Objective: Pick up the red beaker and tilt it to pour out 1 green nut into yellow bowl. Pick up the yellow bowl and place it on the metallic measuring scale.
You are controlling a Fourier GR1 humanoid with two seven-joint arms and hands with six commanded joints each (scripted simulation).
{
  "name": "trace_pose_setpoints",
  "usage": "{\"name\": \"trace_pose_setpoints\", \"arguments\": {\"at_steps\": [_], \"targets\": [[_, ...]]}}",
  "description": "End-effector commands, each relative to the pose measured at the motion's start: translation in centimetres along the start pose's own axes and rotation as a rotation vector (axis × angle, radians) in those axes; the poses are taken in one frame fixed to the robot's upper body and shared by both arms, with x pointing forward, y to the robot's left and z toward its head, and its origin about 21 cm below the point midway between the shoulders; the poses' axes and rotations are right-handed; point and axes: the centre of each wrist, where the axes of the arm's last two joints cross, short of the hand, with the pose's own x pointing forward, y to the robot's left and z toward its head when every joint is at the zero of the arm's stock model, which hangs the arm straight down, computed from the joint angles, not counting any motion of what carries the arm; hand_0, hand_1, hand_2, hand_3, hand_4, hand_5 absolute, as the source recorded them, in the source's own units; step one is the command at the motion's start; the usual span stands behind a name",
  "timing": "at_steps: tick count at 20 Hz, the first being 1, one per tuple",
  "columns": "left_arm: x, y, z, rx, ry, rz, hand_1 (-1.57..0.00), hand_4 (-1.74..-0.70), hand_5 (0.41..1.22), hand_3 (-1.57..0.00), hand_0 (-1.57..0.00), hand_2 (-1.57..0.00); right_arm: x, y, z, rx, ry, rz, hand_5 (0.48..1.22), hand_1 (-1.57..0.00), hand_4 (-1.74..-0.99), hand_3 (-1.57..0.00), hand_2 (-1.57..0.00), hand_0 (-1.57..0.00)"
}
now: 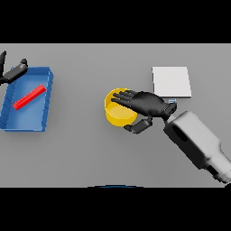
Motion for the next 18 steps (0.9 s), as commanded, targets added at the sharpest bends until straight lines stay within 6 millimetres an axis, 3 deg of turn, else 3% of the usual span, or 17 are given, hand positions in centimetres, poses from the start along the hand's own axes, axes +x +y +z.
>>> {"name": "trace_pose_setpoints", "arguments": {"at_steps": [1,11,18], "targets": [[0.0,0.1,-0.1,0.002,0.001,0.002,0.0,-0.79,0.728,0.0,0.0,0.0,-0.2,-0.1,-0.3,0.005,0.002,0.005,0.653,0.0,-1.224,0.0,0.0,0.0],[-0.1,0.5,0.1,-0.001,0.0,0.003,0.0,-0.8,0.723,0.0,0.0,0.0,-0.7,1.3,-2.3,0.151,0.01,0.037,0.696,0.0,-1.277,0.0,0.0,0.0],[0.3,0.1,0.3,0.008,-0.007,-0.002,0.0,-0.79,0.73,0.0,0.0,0.0,-0.7,1.9,-3.2,0.148,-0.018,0.022,0.738,0.0,-1.293,-0.06,-0.03,0.0]]}}
